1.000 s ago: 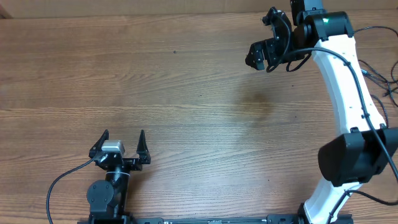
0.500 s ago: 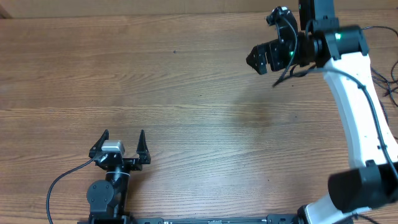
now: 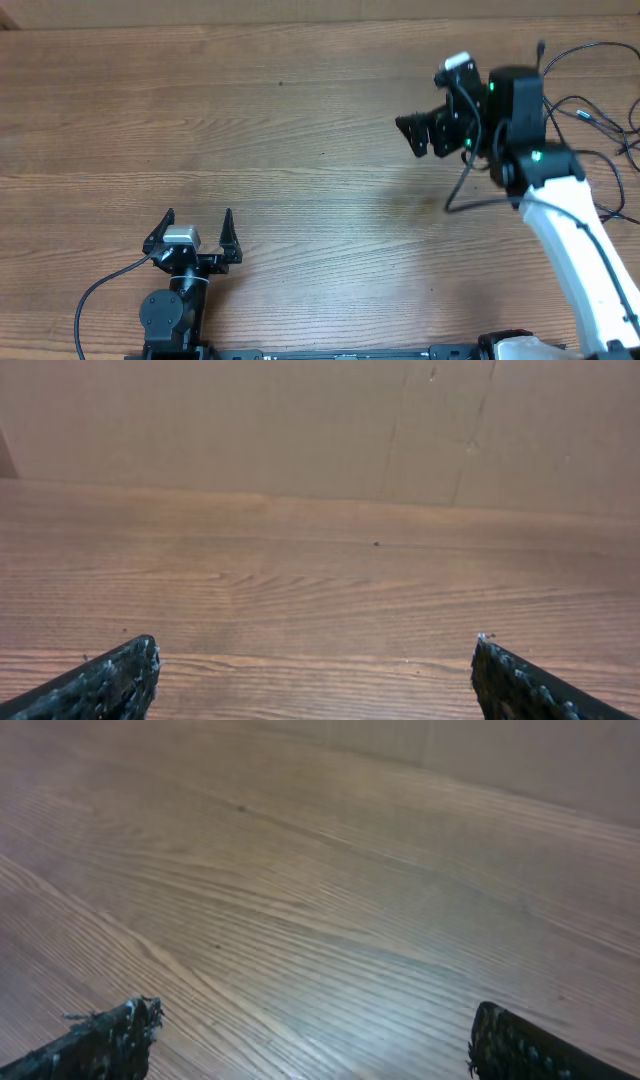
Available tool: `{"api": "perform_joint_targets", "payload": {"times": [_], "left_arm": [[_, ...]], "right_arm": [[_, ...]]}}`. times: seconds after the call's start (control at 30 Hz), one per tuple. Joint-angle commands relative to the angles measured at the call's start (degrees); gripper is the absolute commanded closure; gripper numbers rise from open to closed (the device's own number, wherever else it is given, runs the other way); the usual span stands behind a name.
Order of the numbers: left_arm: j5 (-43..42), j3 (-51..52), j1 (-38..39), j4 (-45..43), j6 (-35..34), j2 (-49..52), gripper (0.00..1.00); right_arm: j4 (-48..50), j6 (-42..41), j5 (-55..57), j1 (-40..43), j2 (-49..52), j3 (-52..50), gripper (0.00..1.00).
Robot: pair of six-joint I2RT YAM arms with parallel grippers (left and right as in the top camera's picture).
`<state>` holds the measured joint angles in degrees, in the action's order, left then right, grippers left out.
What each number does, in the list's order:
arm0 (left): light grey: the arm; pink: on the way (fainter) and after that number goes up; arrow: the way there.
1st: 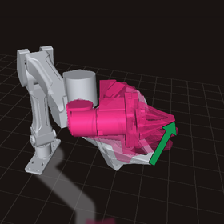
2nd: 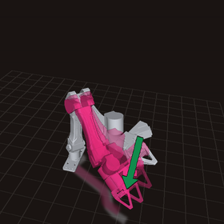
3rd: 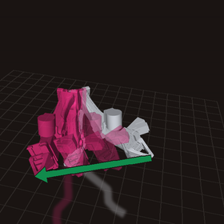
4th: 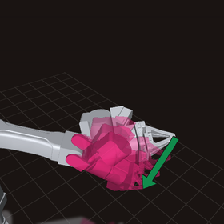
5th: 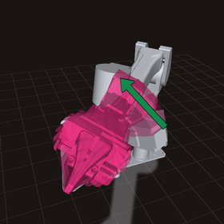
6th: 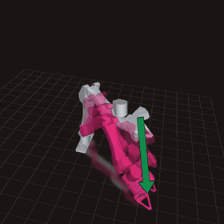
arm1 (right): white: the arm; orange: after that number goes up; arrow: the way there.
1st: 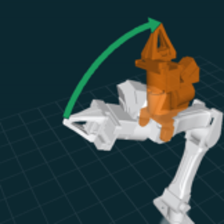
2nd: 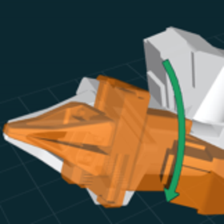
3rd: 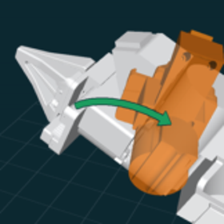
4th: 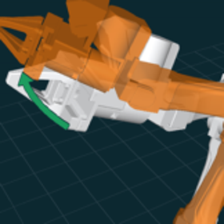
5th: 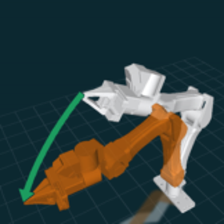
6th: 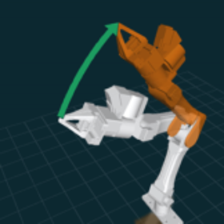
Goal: Untangle cables
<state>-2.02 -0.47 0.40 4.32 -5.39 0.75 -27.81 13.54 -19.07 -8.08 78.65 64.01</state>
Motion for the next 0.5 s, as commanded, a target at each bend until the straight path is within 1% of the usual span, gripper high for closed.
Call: {"api": "perform_joint_targets", "payload": {"times": [0.0,0.07,0.17,0.27,0.47], "left_arm": [[0.5,0.2,0.4,0.2,1.6,-0.5,0.00],[0.5,0.2,0.4,0.1,1.6,-0.5,0.00],[0.5,0.2,0.4,0.1,1.6,-0.5,0.01],[0.5,0.2,0.4,0.1,1.6,-0.5,0.00],[0.5,0.2,0.4,0.1,1.6,-0.5,0.00]], "right_arm": [[5.7,0.0,-1.2,-0.2,-5.7,-7.3,0.00],[12.2,0.0,-1.5,-0.2,-9.5,-13.1,0.00],[18.8,0.0,-1.6,-0.2,-13.6,-19.4,0.00],[30.4,0.0,-1.6,-0.2,-20.0,-29.5,0.00],[45.5,0.0,-1.6,-0.2,-29.3,-44.3,0.00]]}}
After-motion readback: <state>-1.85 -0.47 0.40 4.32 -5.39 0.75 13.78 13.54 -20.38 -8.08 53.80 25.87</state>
